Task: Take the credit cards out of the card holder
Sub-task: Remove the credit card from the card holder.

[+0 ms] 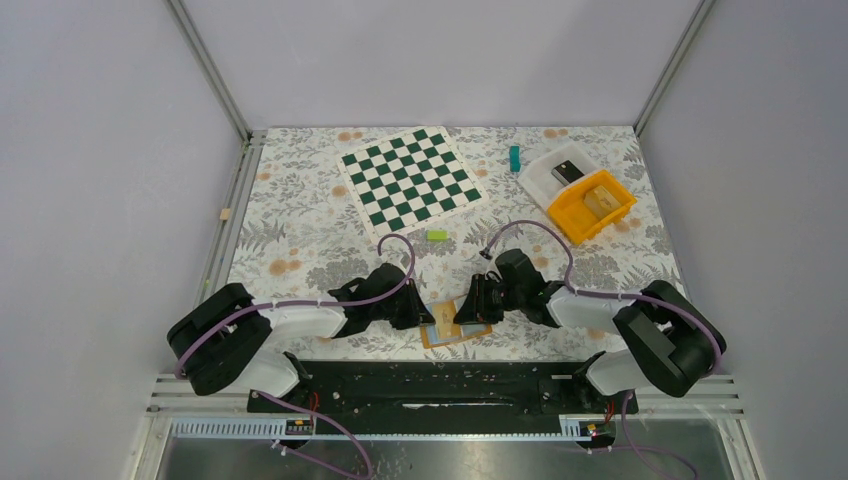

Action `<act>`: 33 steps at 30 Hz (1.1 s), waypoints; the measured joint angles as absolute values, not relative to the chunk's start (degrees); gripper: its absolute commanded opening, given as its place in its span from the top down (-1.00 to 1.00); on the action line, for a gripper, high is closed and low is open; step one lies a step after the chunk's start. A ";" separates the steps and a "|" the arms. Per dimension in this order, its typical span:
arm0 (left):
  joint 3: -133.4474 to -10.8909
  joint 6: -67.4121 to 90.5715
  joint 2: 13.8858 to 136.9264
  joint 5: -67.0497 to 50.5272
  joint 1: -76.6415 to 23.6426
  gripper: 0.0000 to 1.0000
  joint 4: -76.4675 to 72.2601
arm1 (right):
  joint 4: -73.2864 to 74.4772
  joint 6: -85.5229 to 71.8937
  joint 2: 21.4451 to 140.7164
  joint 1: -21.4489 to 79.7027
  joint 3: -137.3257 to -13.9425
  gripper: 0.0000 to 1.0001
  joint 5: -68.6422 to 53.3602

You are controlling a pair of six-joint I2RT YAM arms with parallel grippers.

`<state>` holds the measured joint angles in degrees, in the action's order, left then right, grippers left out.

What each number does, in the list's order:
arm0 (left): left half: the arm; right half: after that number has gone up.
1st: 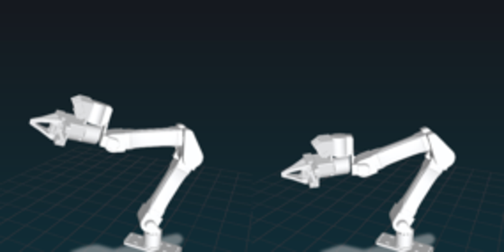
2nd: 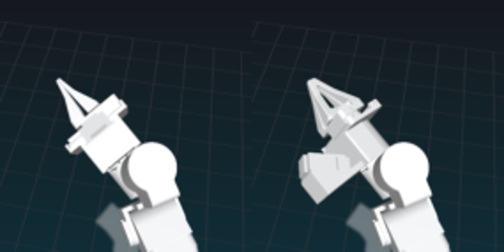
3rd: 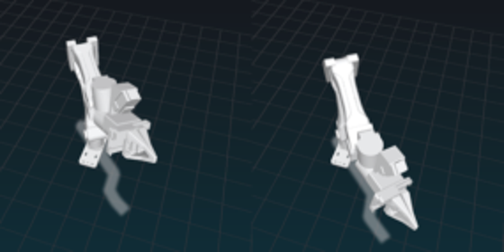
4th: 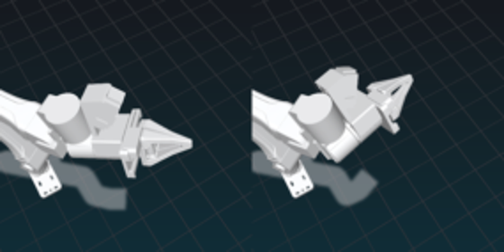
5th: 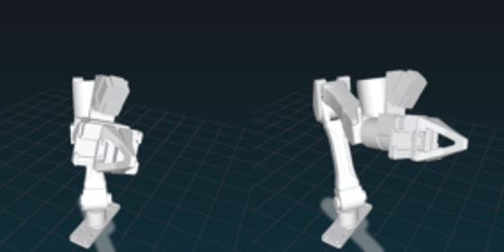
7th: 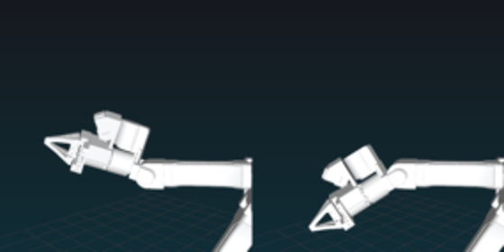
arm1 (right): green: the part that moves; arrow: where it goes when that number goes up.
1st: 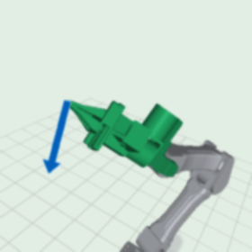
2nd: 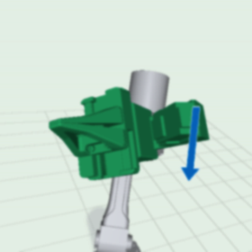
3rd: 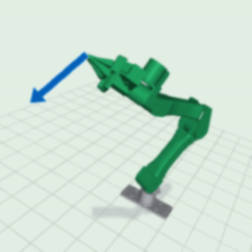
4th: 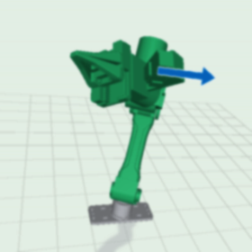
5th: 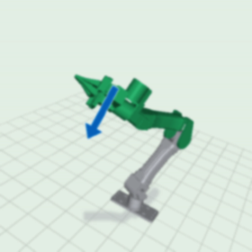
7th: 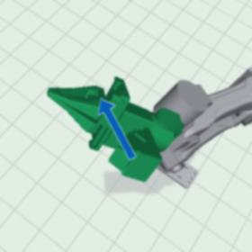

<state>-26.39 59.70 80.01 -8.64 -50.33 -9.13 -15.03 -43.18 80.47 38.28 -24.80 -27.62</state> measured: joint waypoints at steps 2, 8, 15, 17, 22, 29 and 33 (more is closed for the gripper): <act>-26.39 59.70 80.01 -8.64 -50.33 0.80 -9.13 | -15.05 -43.18 81.21 38.26 -25.06 0.42 -27.53; -26.39 59.72 80.01 -8.62 -50.33 0.80 -9.13 | -16.49 -43.75 82.96 38.24 -25.21 0.52 -28.14; -26.79 59.77 80.03 -8.51 -50.33 0.81 -8.12 | -20.05 -44.56 83.53 37.71 -24.75 1.00 -29.56; -27.29 59.77 80.12 -8.40 -50.33 0.81 -7.14 | -21.34 -44.88 83.53 37.17 -24.29 1.00 -30.50; -27.77 59.77 80.42 -8.21 -50.33 0.81 -6.59 | -23.33 -45.06 83.53 35.35 -23.00 1.00 -32.16; -28.38 59.75 80.84 -8.08 -50.33 0.81 -6.04 | -21.85 -44.75 82.08 33.74 -21.74 1.00 -32.36; -28.71 59.66 80.86 -7.92 -50.35 0.79 -5.39 | -19.68 -44.29 80.16 33.41 -21.74 1.00 -31.81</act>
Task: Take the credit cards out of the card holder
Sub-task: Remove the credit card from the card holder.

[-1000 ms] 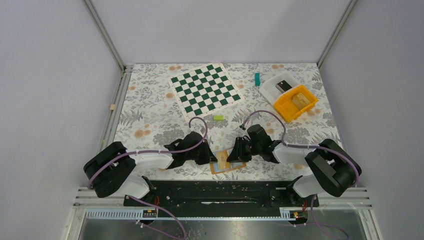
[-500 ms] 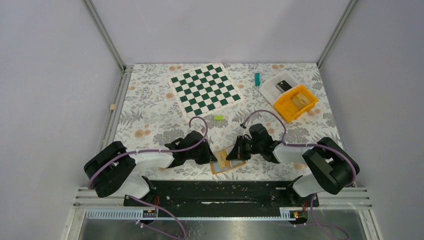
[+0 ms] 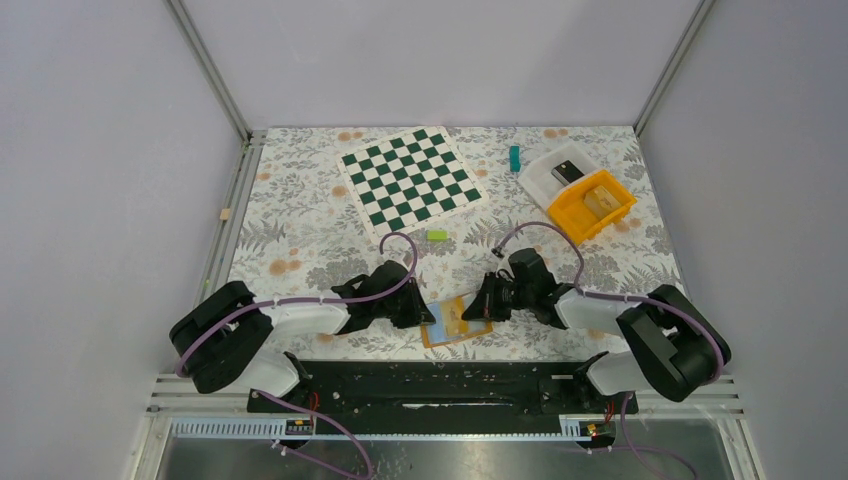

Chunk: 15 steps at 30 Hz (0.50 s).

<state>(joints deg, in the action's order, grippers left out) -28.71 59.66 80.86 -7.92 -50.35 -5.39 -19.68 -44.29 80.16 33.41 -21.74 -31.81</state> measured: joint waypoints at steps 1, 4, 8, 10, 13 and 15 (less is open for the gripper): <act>-28.80 59.59 80.86 -7.92 -50.35 0.78 -5.23 | -18.50 -44.16 79.55 33.26 -21.74 1.00 -31.09; -28.88 59.53 80.88 -7.94 -50.41 0.77 -5.17 | -15.51 -43.94 77.93 32.47 -21.76 1.00 -29.76; -28.91 59.51 80.86 -7.94 -50.43 0.74 -5.15 | -12.27 -43.94 74.48 31.46 -21.74 1.00 -28.77; -28.97 59.44 80.75 -7.94 -50.43 0.72 -4.95 | -11.11 -43.92 72.79 31.24 -21.71 1.00 -28.14; -29.36 58.98 80.60 -7.92 -50.41 0.67 -4.16 | -9.34 -43.92 70.02 30.89 -21.67 1.00 -27.79; -29.54 58.67 80.01 -7.88 -50.41 0.65 -3.11 | -8.10 -43.97 68.18 30.72 -21.67 1.00 -27.49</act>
